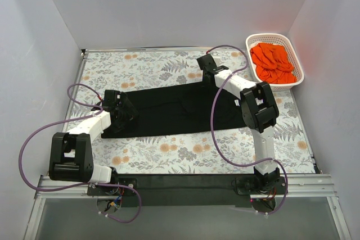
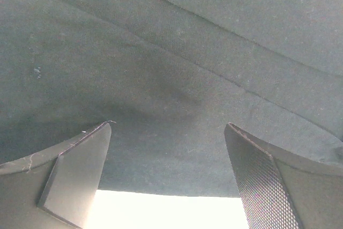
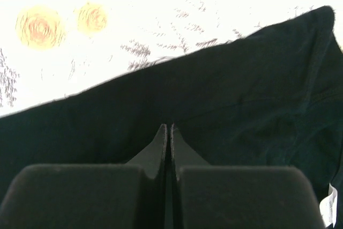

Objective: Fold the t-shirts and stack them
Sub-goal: Fold the tshirt

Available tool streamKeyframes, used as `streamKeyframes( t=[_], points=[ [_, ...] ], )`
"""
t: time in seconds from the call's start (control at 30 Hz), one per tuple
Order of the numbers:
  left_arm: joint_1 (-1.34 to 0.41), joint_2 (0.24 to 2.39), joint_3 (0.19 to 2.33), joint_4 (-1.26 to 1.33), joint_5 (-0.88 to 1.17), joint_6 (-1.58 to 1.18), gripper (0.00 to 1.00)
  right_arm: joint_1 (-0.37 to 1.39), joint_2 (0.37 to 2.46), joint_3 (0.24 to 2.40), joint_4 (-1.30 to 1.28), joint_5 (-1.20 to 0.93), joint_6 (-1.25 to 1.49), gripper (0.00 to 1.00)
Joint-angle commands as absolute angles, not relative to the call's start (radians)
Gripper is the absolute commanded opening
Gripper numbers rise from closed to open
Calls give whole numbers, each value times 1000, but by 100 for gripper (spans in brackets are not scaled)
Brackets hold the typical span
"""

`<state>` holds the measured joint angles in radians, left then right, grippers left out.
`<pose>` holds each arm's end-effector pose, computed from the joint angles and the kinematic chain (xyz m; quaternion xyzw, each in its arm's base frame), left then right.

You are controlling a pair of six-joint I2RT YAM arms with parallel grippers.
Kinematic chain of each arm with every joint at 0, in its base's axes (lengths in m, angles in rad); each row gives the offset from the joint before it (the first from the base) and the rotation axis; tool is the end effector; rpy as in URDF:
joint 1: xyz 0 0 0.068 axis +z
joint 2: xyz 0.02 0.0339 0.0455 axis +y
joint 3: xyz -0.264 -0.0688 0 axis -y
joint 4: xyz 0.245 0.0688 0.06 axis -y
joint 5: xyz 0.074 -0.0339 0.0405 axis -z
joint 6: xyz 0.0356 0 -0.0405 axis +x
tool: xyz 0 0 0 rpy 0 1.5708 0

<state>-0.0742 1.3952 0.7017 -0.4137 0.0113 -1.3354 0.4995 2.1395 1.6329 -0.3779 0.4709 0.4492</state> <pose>0.2489 -0.0189 0.1649 -0.5728 0.7868 -0.1530 0.1714 0.4225 0.2121 0.1877 0.0554 0.9174 -0.0460 0.3914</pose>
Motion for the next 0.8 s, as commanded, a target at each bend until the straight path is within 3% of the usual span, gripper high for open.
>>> streamKeyframes(
  t=[0.0,0.3,0.4,0.5,0.77],
  points=[
    [-72,1407,658,-434,-35,-1335,81,497,2140,1704,-376,529,503,1],
    [-72,1404,646,-428,-28,-1338,81,497,2171,1755,-362,443,445,2],
    [-72,1405,647,-426,-26,-1339,81,497,2184,1756,-361,397,402,17],
    [-72,1401,652,-428,-25,-1339,81,486,2174,1744,-359,359,356,27],
    [-72,1373,704,-452,-25,-1344,81,384,2005,1603,-351,138,256,37]
  ],
)
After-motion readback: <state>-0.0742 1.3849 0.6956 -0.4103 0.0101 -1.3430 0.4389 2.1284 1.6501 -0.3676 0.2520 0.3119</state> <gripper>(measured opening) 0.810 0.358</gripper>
